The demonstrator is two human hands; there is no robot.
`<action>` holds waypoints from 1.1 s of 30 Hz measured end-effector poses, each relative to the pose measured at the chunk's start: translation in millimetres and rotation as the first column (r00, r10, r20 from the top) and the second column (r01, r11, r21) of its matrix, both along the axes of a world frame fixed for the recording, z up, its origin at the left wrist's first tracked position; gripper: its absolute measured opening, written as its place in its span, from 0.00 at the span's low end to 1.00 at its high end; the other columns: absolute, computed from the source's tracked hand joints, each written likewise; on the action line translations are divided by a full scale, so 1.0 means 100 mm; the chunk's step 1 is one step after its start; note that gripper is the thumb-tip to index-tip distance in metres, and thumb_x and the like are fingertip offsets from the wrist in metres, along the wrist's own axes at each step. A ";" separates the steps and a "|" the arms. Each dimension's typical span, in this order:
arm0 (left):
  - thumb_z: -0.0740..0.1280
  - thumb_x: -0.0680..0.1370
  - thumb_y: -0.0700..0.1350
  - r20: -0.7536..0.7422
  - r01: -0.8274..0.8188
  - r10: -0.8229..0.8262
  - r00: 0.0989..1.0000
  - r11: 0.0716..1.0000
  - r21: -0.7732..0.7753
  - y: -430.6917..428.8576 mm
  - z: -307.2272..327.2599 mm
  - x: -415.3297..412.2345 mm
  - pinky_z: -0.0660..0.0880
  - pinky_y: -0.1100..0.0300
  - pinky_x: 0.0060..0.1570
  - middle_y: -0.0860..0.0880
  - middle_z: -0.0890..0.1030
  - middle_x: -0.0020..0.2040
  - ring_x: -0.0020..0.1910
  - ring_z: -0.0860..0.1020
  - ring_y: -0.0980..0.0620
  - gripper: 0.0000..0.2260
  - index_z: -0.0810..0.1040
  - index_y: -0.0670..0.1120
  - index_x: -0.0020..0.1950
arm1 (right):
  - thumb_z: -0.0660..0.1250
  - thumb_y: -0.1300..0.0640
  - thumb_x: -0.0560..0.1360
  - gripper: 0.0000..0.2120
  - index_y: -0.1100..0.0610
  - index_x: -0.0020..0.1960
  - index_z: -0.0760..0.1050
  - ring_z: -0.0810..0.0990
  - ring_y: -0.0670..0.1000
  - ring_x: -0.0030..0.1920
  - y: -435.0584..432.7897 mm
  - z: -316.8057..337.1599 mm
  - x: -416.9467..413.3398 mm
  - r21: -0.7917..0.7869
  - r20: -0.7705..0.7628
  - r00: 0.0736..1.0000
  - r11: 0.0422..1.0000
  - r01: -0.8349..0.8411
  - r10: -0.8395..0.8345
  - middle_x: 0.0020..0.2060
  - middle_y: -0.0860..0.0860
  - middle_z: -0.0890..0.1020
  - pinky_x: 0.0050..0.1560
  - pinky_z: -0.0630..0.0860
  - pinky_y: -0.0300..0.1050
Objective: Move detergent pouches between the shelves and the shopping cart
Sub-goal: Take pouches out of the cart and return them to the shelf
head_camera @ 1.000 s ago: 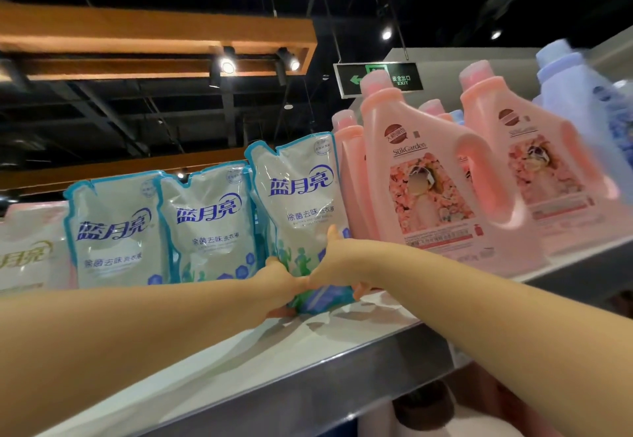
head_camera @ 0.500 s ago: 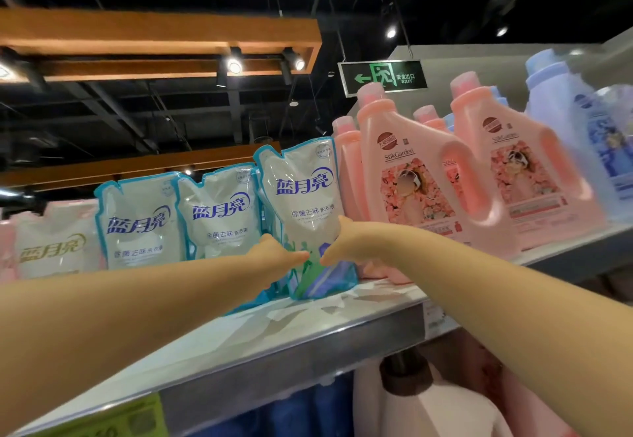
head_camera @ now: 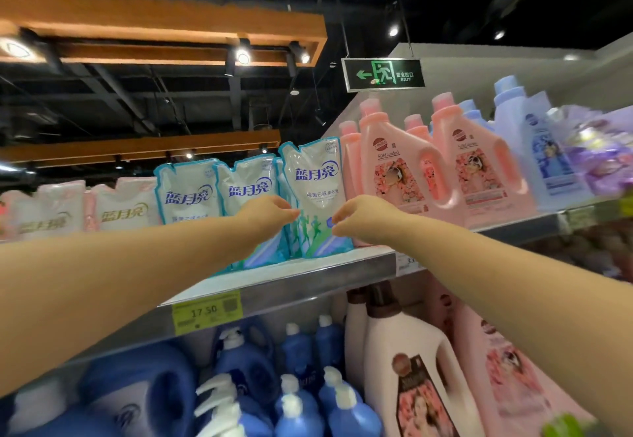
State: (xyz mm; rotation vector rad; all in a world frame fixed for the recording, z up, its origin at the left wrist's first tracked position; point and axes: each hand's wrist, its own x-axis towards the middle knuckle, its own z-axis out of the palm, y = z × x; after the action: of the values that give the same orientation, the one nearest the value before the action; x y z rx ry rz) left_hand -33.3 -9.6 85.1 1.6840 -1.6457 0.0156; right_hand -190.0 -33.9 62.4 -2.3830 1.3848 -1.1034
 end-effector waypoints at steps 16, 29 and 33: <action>0.63 0.78 0.49 -0.093 0.289 -0.302 0.949 0.948 -0.134 2.48 -0.80 -0.66 0.69 0.70 0.34 0.55 0.81 0.34 0.32 0.76 0.66 0.10 0.79 0.51 0.37 | 0.68 0.49 0.73 0.08 0.50 0.37 0.75 0.76 0.46 0.42 2.55 -0.60 -0.62 -0.129 0.238 0.971 0.990 0.063 -0.031 0.34 0.43 0.77 0.44 0.70 0.41; 0.65 0.77 0.45 -0.281 0.525 -0.581 0.764 0.813 -0.253 4.03 -1.70 -2.54 0.73 0.66 0.41 0.55 0.82 0.37 0.39 0.79 0.61 0.07 0.78 0.54 0.39 | 0.69 0.53 0.73 0.05 0.47 0.38 0.77 0.78 0.38 0.36 4.41 -1.88 -2.31 0.059 0.641 0.746 0.981 0.184 -0.178 0.33 0.42 0.80 0.39 0.74 0.33; 0.64 0.77 0.44 -0.495 0.586 -0.567 0.659 0.799 -0.136 4.34 -2.29 -3.35 0.71 0.72 0.39 0.53 0.82 0.40 0.40 0.79 0.59 0.06 0.79 0.51 0.42 | 0.70 0.54 0.72 0.06 0.48 0.38 0.75 0.77 0.39 0.36 4.93 -2.50 -3.19 0.209 0.603 0.687 0.911 0.354 -0.405 0.33 0.41 0.79 0.41 0.72 0.35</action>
State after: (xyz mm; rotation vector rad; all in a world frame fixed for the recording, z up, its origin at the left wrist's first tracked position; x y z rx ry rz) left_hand -368.6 424.3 -143.5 0.9764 -1.6733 -0.7282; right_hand -509.1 458.7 -188.0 -1.4321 1.6216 -1.7143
